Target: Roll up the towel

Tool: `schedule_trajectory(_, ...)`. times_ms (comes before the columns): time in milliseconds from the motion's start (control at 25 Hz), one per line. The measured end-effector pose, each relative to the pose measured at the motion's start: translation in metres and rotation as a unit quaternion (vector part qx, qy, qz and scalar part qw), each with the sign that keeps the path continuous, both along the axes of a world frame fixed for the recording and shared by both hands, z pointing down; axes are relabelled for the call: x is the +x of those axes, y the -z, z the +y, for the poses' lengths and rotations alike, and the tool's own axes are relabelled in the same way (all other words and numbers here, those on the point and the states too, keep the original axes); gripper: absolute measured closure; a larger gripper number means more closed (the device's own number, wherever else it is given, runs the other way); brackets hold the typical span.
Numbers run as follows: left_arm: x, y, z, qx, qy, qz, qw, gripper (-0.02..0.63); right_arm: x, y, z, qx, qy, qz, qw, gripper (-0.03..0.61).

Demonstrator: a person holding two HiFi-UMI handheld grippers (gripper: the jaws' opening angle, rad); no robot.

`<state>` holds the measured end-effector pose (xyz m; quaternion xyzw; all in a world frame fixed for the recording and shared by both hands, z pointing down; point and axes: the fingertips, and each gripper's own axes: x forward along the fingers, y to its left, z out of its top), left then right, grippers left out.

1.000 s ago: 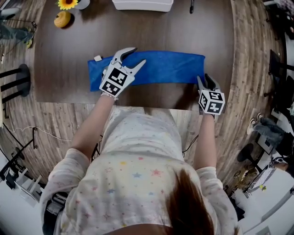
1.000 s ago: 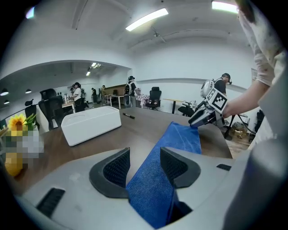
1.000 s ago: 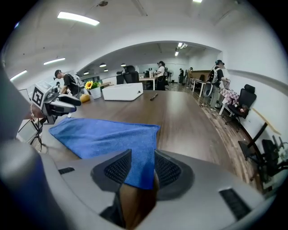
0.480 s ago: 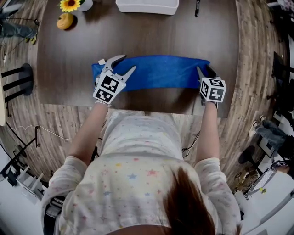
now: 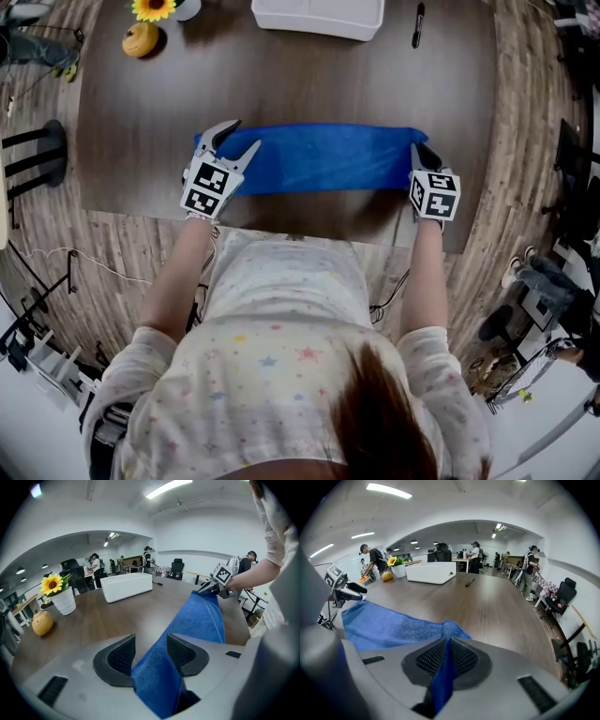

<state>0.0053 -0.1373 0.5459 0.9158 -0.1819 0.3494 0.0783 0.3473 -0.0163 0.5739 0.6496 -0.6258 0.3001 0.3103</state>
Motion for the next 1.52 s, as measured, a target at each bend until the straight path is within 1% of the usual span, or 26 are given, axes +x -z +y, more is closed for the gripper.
schedule_trajectory(160, -0.029, -0.011, -0.012, -0.002, 0.030, -0.021, 0.9993, 0.425, 0.005, -0.001, -0.021, 0.001, 0.016, 0.013, 1.000, 0.548)
schedule_trajectory(280, -0.048, -0.023, -0.015, -0.013, 0.051, -0.039, 0.9978, 0.425, 0.007, 0.000, -0.042, 0.002, 0.035, 0.024, 0.999, 0.548)
schedule_trajectory(400, -0.061, -0.033, -0.013, -0.027, 0.059, -0.050, 0.9967, 0.425, 0.008, 0.000, -0.064, 0.002, 0.054, 0.035, 0.998, 0.548)
schedule_trajectory(600, -0.065, -0.039, -0.010, -0.043, 0.053, -0.033, 0.9972, 0.428, 0.007, 0.003, -0.091, -0.001, 0.070, 0.046, 0.996, 0.548)
schedule_trajectory(640, -0.061, -0.038, -0.007, -0.045, 0.043, -0.032, 0.9975, 0.443, 0.007, 0.003, -0.093, -0.002, 0.072, 0.047, 0.996, 0.548)
schedule_trajectory(720, -0.054, -0.036, 0.001, -0.046, 0.019, -0.036, 0.9981, 0.540, 0.007, 0.002, -0.098, -0.002, 0.073, 0.047, 0.996, 0.548)
schedule_trajectory(760, -0.052, -0.036, 0.004, -0.043, 0.011, -0.040, 0.9982, 0.563, 0.006, 0.002, -0.100, -0.001, 0.074, 0.046, 0.996, 0.548)
schedule_trajectory(840, -0.053, -0.036, 0.006, -0.043, 0.010, -0.044, 0.9981, 0.569, 0.005, 0.002, -0.106, 0.000, 0.076, 0.044, 0.996, 0.548)
schedule_trajectory(920, -0.056, -0.034, 0.006, -0.050, 0.015, -0.044, 0.9976, 0.572, 0.003, 0.003, -0.111, 0.001, 0.079, 0.044, 0.996, 0.548)
schedule_trajectory(1000, -0.062, -0.034, 0.006, -0.046, 0.016, -0.056, 0.9972, 0.577, 0.004, 0.003, -0.117, 0.003, 0.082, 0.044, 0.996, 0.549)
schedule_trajectory(1080, -0.070, -0.036, 0.005, -0.041, 0.032, -0.066, 0.9965, 0.580, 0.005, 0.003, -0.124, 0.007, 0.085, 0.042, 0.995, 0.549)
schedule_trajectory(1240, -0.091, -0.035, 0.003, -0.058, 0.103, -0.038, 0.9922, 0.580, -0.006, 0.005, -0.142, 0.017, 0.107, 0.038, 0.993, 0.549)
schedule_trajectory(1280, -0.095, -0.036, 0.002, -0.057, 0.113, -0.038, 0.9912, 0.580, -0.012, 0.006, -0.149, 0.019, 0.115, 0.039, 0.992, 0.549)
schedule_trajectory(1400, -0.104, -0.036, 0.001, -0.045, 0.128, -0.053, 0.9894, 0.580, -0.025, 0.010, -0.172, 0.030, 0.138, 0.040, 0.989, 0.549)
schedule_trajectory(1520, -0.114, -0.035, -0.003, -0.045, 0.160, -0.049, 0.9849, 0.580, -0.035, 0.016, -0.192, 0.041, 0.158, 0.041, 0.986, 0.549)
